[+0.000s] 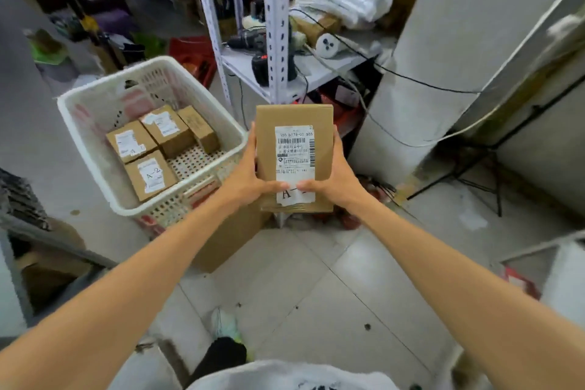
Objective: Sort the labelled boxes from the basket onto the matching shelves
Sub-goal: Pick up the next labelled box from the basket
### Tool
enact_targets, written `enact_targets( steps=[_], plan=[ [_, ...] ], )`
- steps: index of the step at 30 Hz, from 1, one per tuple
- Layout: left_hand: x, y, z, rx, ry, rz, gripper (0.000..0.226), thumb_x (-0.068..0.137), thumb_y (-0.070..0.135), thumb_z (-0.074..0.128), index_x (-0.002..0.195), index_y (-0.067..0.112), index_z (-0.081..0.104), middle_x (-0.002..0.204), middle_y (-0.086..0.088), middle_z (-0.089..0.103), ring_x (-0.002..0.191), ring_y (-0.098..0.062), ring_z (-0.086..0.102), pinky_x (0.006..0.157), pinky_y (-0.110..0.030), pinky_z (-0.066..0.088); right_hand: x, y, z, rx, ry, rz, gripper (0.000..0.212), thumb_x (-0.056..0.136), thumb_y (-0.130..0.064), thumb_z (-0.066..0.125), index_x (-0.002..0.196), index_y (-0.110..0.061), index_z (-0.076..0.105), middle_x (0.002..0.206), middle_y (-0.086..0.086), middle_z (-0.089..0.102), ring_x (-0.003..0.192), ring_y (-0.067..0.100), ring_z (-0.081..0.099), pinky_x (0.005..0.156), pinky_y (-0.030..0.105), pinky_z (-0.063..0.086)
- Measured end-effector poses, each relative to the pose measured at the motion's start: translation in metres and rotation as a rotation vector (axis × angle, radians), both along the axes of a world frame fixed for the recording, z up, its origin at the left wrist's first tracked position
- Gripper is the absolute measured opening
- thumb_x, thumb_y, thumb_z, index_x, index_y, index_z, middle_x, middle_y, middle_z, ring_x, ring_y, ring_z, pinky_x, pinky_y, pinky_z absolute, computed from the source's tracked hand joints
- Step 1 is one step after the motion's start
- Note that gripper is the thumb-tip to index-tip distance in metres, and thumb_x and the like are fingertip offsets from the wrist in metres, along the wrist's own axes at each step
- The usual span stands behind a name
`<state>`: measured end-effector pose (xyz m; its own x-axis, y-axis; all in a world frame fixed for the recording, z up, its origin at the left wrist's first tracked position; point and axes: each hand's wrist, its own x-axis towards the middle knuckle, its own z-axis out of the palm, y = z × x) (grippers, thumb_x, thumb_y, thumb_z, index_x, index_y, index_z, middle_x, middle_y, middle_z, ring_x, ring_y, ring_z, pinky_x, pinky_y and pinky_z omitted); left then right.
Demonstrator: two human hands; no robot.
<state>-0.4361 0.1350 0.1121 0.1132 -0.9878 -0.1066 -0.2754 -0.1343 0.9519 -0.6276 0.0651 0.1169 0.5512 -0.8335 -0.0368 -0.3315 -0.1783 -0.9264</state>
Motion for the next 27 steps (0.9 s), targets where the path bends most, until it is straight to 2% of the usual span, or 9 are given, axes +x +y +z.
enact_targets(
  steps=[2,5,8,11,15,16,19,23,27],
  plan=[
    [-0.041,-0.015,0.008,-0.011,-0.023,-0.118,0.14,0.059,0.034,0.091,0.15,0.036,-0.015,0.151,0.012,0.031,0.136,-0.004,0.033,0.111,-0.028,0.034,-0.049,0.002,0.006,-0.011,0.022,-0.101,0.141,0.057,-0.034,0.089,0.152,-0.026,-0.014,0.149,-0.009,0.036,0.136,0.005,0.036,0.115,0.037,0.03],
    [-0.102,-0.045,0.022,-0.038,-0.045,-0.268,0.13,0.07,0.029,0.085,0.151,0.034,-0.016,0.149,0.014,0.03,0.133,-0.001,0.032,0.115,-0.03,0.029,-0.119,0.003,0.021,-0.001,0.019,-0.261,0.138,0.058,-0.025,0.09,0.153,-0.029,-0.01,0.149,-0.006,0.037,0.135,0.007,0.039,0.115,0.04,0.033],
    [-0.163,-0.072,0.044,-0.087,-0.056,-0.404,0.124,0.069,0.046,0.08,0.149,0.041,-0.015,0.143,0.02,0.033,0.135,-0.004,0.035,0.116,-0.037,0.03,-0.183,0.002,0.042,0.003,-0.015,-0.404,0.133,0.063,-0.006,0.087,0.154,-0.025,-0.008,0.148,-0.004,0.04,0.131,0.005,0.042,0.113,0.034,0.035],
    [-0.219,-0.1,0.068,-0.133,-0.01,-0.517,0.121,0.074,0.035,0.081,0.151,0.038,-0.013,0.148,0.017,0.032,0.138,-0.009,0.035,0.116,-0.034,0.029,-0.24,0.001,0.067,-0.003,-0.067,-0.494,0.129,0.068,0.007,0.081,0.154,-0.025,-0.01,0.142,-0.006,0.043,0.126,0.0,0.047,0.104,0.025,0.044],
    [-0.287,-0.136,0.1,-0.205,0.0,-0.703,0.124,0.068,0.044,0.081,0.15,0.043,-0.011,0.153,0.004,0.034,0.137,-0.017,0.039,0.113,-0.042,0.033,-0.299,0.0,0.1,-0.023,-0.085,-0.648,0.132,0.067,0.003,0.08,0.152,-0.029,-0.016,0.149,-0.001,0.038,0.132,0.013,0.045,0.104,0.036,0.046],
    [-0.302,-0.146,0.107,-0.21,0.0,-0.747,0.123,0.069,0.043,0.082,0.149,0.046,-0.012,0.153,0.003,0.035,0.136,-0.018,0.04,0.113,-0.042,0.033,-0.313,0.0,0.108,-0.033,-0.089,-0.689,0.132,0.068,0.004,0.079,0.152,-0.029,-0.017,0.148,0.0,0.038,0.129,0.012,0.048,0.104,0.036,0.047],
    [-0.347,-0.174,0.127,-0.207,0.074,-0.897,0.121,0.074,0.03,0.081,0.146,0.052,-0.013,0.15,-0.001,0.039,0.133,-0.022,0.044,0.112,-0.049,0.034,-0.346,0.003,0.131,-0.066,-0.065,-0.83,0.127,0.075,0.011,0.072,0.151,-0.031,-0.02,0.139,-0.007,0.04,0.112,0.001,0.054,0.096,0.025,0.05],
    [-0.406,-0.201,0.161,-0.243,0.115,-1.088,0.125,0.071,0.023,0.083,0.143,0.056,-0.013,0.15,0.003,0.039,0.132,-0.022,0.047,0.107,-0.056,0.039,-0.374,0.014,0.16,-0.128,-0.022,-1.04,0.123,0.077,0.006,0.072,0.15,-0.038,-0.016,0.148,-0.003,0.035,0.131,0.015,0.043,0.107,0.043,0.041],
    [-0.457,-0.217,0.19,-0.317,0.175,-1.273,0.125,0.068,0.025,0.085,0.142,0.059,-0.01,0.145,0.003,0.045,0.127,-0.021,0.052,0.101,-0.054,0.045,-0.398,0.022,0.187,-0.205,0.016,-1.242,0.119,0.073,-0.001,0.076,0.152,-0.038,-0.006,0.146,-0.002,0.043,0.132,0.019,0.044,0.107,0.052,0.041]
  ],
)
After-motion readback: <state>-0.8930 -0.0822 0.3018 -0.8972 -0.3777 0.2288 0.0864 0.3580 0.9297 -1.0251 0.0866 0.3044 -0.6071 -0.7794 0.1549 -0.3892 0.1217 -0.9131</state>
